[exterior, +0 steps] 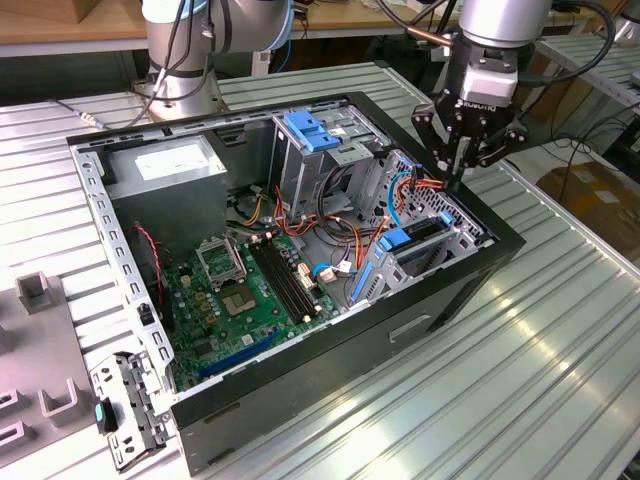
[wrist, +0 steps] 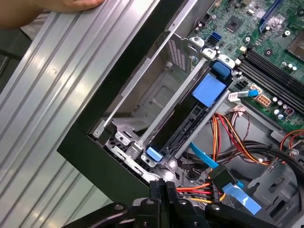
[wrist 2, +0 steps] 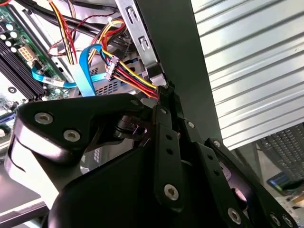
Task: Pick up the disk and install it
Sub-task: 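Insert the first disk wire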
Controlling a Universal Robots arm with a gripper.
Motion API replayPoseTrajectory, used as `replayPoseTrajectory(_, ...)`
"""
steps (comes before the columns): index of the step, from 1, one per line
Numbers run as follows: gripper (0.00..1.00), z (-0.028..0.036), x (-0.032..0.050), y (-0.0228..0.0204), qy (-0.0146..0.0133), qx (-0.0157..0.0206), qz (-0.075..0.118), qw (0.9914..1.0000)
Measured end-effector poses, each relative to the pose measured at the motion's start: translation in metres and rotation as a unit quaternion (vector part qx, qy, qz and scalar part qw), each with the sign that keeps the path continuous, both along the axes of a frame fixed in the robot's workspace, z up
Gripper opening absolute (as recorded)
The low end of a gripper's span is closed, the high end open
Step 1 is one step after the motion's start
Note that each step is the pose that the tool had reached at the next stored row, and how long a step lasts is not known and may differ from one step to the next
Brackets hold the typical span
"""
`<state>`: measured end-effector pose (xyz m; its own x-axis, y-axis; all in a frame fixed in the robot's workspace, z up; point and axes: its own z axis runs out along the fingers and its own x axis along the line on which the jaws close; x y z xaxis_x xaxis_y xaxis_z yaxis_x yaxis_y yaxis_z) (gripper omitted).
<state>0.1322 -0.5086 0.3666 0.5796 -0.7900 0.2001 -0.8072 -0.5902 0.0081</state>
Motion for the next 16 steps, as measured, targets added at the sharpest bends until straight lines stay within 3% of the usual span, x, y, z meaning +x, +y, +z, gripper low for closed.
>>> replayPoseTrajectory(8,0.16,-0.0006,-0.0018,0.0001,0.0000,0.0001,-0.037,0.99932)
replayPoseTrajectory(11,0.16,-0.0005,-0.0045,-0.0001,0.0000,0.0000,-0.040,0.99919)
replayPoseTrajectory(12,0.16,-0.0007,-0.0045,0.0000,0.0000,0.0000,-0.050,0.99875)
replayPoseTrajectory(14,0.16,-0.0011,-0.0045,0.0000,0.0000,-0.0001,-0.083,0.99653)
replayPoseTrajectory(16,0.16,-0.0014,-0.0045,0.0000,0.0000,-0.0001,-0.098,0.99518)
